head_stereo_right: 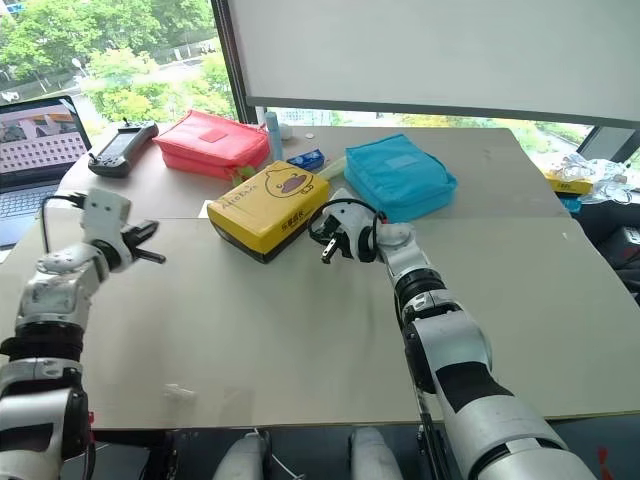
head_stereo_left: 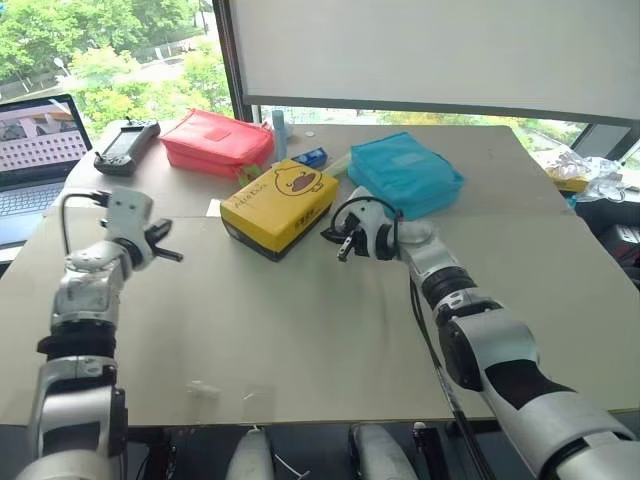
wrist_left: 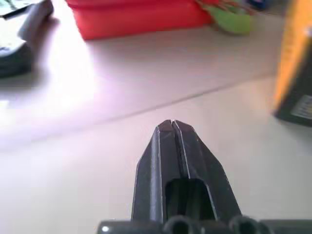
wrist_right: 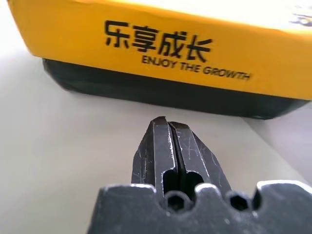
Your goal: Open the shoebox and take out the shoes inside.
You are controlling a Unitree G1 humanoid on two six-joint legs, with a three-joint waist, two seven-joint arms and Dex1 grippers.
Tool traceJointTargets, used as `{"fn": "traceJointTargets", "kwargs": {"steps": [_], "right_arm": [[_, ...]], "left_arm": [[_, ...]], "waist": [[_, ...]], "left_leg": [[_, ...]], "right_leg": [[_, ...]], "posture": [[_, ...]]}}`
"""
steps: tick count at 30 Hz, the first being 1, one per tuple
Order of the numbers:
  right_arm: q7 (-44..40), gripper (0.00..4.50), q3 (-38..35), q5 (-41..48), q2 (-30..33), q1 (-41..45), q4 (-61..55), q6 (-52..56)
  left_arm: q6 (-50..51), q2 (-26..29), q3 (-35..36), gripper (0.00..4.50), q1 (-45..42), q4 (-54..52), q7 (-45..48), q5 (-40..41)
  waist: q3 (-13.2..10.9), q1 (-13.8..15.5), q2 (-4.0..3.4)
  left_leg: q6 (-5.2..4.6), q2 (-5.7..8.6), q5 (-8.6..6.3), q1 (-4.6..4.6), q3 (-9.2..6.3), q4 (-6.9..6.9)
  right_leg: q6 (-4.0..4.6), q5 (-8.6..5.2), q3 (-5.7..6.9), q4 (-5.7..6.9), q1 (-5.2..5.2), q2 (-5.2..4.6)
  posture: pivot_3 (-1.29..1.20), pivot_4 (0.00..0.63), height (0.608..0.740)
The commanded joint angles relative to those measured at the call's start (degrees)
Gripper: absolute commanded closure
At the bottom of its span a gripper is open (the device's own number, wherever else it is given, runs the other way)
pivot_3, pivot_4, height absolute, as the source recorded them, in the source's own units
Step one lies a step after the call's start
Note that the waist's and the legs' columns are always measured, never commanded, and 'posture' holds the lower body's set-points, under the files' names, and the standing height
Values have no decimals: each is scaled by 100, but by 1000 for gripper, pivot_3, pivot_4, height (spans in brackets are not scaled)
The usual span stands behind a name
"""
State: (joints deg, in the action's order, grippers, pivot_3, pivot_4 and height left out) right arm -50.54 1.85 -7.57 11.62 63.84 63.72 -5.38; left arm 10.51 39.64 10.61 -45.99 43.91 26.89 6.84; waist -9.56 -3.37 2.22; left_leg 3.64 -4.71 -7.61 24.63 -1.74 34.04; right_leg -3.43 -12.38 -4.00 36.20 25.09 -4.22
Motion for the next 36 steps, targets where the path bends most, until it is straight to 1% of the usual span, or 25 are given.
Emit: {"fn": "traceJointTargets", "kwargs": {"steps": [1,5,9,12,16,17,18,20,21,22,24,25,26,27,30,32,34,36], "right_arm": [[-312,4449,30,204,429,-326,-1271,628],[-519,4449,-6,369,878,-953,-2913,1598],[-447,4449,-97,518,1298,-1523,-4292,2486],[-257,4449,-164,605,1518,-1797,-4901,2938],[-42,4449,-287,717,1727,-1994,-5381,3337],[8,4449,-327,755,1797,-2014,-5460,3416],[41,4449,-344,787,1869,-2024,-5505,3469],[76,4449,-340,819,2008,-2017,-5500,3493],[93,4449,-335,827,2066,-1998,-5460,3484],[114,4449,-335,824,2131,-1960,-5365,3443],[177,4449,-311,797,2230,-1859,-5070,3293],[204,4449,-292,794,2257,-1822,-4963,3237],[223,4449,-271,796,2270,-1786,-4865,3187],[232,4449,-249,803,2267,-1747,-4774,3147],[236,4449,-105,802,2121,-1554,-4259,2855],[268,4449,35,724,2022,-1424,-3830,2578],[516,4449,196,510,1859,-1116,-2961,2036],[796,4449,303,338,1660,-776,-2179,1540]], "left_arm": [[-1101,-194,-104,4500,-810,1302,-29,-238],[-1696,-480,-313,4500,-1459,2378,-113,-555],[-1870,-751,-408,4500,-1791,2938,-77,-744],[-1858,-945,-293,4500,-1897,3132,185,-672],[-1820,-1150,-260,4500,-1931,3238,486,-690],[-1832,-1247,-247,4500,-1929,3236,682,-665],[-1834,-1341,-267,4500,-1914,3226,928,-661],[-1891,-1536,-447,4500,-1819,3151,1806,-725],[-1826,-1624,-508,4500,-1767,3090,2359,-700],[-1709,-1703,-692,4500,-1656,2923,3269,-693],[-1378,-1685,-1096,4500,-1316,2269,4852,-626],[-1228,-1642,-1232,4500,-1169,1952,5271,-591],[-1093,-1575,-1302,4500,-1052,1678,5449,-564],[-1016,-1496,-1334,4500,-953,1446,5498,-559],[-1002,-1209,-1077,4500,-940,1250,4877,-520],[-1043,-1079,-922,4500,-1004,1333,4413,-494],[-1258,-939,-912,4500,-1074,1512,3515,-745],[-1270,-927,-802,4500,-1167,1646,2880,-779]], "waist": [[0,65,0],[-1,170,0],[-1,181,1],[-1,137,1],[-2,118,1],[-2,118,1],[-2,127,1],[-2,141,1],[-2,175,1],[-2,209,1],[-2,251,0],[-3,251,-1],[-3,243,-1],[-3,228,-1],[-7,123,0],[-8,67,0],[-9,63,-2],[-15,37,-5]], "left_leg": [[0,1,0,1,1,0],[1,5,-1,19,1,0],[2,5,-2,31,1,0],[2,5,-2,31,1,1],[6,5,1,29,1,10],[7,4,2,29,1,15],[7,5,2,29,1,19],[8,5,3,29,1,27],[8,6,3,29,1,30],[9,8,3,29,1,30],[9,9,3,30,1,32],[9,10,3,31,1,32],[9,10,3,31,1,32],[9,9,3,33,1,31],[6,5,3,34,-2,30],[3,4,6,31,-6,33],[2,5,6,25,-6,43],[1,6,4,19,-5,71]], "right_leg": [[-1,0,0,-2,-1,-2],[2,1,3,-4,8,-5],[8,4,4,-3,21,-4],[5,2,4,-1,22,-4],[-9,-6,4,4,20,-4],[-9,-5,4,5,20,-4],[-9,-5,3,7,19,-4],[-10,-5,3,9,16,-5],[-10,-5,3,9,13,-6],[-10,-5,3,9,11,-8],[-10,-5,3,6,9,-9],[-9,-4,3,5,9,-10],[-8,-3,2,4,9,-10],[-6,-2,2,4,12,-9],[-3,-1,1,10,17,-3],[-7,-2,0,17,16,-3],[-8,-4,-1,28,12,-3],[-13,-7,-4,53,5,-5]], "posture": [[0,150,726],[0,150,726],[0,150,726],[0,150,726],[0,150,726],[0,150,726],[0,150,726],[0,150,726],[0,150,726],[0,150,726],[0,150,726],[0,150,726],[0,150,726],[0,150,726],[0,150,726],[0,150,726],[0,150,726],[0,150,726]]}}
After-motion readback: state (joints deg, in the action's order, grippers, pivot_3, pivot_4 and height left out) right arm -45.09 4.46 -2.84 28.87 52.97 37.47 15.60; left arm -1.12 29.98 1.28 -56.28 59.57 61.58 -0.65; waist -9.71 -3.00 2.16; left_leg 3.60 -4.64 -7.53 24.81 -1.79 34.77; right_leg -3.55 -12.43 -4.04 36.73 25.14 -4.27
